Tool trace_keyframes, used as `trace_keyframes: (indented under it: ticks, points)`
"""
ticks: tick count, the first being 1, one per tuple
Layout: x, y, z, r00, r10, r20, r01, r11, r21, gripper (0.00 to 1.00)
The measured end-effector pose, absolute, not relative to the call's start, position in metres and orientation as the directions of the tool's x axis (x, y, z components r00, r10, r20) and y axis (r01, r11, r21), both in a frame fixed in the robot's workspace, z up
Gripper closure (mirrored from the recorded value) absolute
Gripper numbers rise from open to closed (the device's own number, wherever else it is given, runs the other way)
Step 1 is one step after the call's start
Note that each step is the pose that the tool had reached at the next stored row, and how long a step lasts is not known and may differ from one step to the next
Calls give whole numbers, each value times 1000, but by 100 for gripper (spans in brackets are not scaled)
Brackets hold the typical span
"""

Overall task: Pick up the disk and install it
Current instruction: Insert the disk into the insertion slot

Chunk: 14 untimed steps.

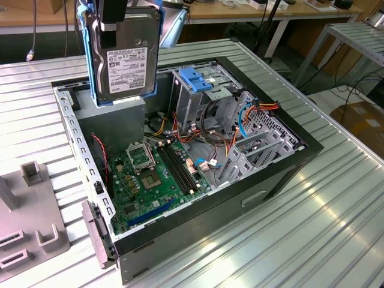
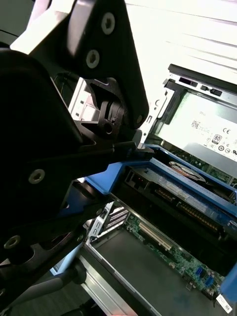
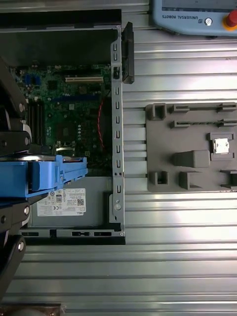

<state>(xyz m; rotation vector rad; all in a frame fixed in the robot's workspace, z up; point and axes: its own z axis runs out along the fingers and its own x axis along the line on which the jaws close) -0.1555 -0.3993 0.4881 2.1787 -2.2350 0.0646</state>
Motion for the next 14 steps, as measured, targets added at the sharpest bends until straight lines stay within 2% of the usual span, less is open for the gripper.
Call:
trace_keyframes:
  ticks: [14]
  points:
    - [-154, -408, 488, -26, -999, 43, -1000, 25, -16, 63]
